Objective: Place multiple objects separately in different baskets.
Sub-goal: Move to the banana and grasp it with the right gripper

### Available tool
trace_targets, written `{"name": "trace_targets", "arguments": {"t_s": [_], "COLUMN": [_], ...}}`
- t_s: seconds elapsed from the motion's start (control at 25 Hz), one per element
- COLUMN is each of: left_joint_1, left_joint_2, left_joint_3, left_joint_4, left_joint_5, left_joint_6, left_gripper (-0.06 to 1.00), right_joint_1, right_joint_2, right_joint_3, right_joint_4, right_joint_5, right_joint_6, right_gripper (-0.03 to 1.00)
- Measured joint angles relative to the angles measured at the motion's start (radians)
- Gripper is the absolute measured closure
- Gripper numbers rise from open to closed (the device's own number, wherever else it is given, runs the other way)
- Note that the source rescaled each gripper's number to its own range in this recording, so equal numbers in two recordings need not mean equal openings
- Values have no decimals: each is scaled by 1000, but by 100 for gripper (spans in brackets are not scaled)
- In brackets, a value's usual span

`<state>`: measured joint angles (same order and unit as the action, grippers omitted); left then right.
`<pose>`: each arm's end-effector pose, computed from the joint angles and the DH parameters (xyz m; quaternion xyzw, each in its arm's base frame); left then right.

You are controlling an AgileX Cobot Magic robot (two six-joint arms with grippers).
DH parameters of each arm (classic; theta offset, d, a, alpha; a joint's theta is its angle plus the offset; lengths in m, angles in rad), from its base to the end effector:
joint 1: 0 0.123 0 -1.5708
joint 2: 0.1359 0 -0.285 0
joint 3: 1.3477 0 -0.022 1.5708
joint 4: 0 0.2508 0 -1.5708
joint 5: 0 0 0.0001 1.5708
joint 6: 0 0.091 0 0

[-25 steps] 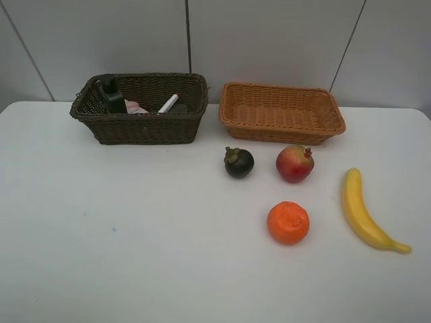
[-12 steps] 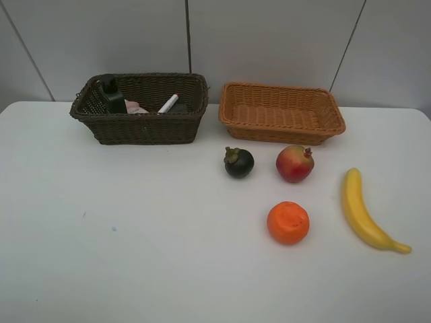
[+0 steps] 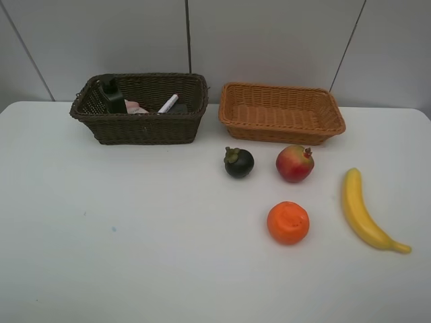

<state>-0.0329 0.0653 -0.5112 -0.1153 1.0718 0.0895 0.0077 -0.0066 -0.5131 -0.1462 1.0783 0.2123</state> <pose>0.0031 -0.0093 0.2800 0.0541 0.8666 -0.0437 0.4941 -0.0085 -0.0118 0.2801 0.0910 0.8455 -0.0153 0.5259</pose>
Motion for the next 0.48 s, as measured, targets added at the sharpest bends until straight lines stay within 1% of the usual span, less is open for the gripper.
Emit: {"name": "trace_targets", "arguments": {"t_s": [0.48], "left_joint_1": [0], "left_joint_2": [0], "left_joint_3": [0], "left_joint_4": [0], "left_joint_5": [0], "left_joint_6": [0], "left_gripper": [-6], "right_joint_1": [0], "right_joint_2": [5], "right_joint_3": [0], "right_joint_4": [0], "right_joint_5": [0], "right_joint_6": [0], "right_gripper": [-2]}}
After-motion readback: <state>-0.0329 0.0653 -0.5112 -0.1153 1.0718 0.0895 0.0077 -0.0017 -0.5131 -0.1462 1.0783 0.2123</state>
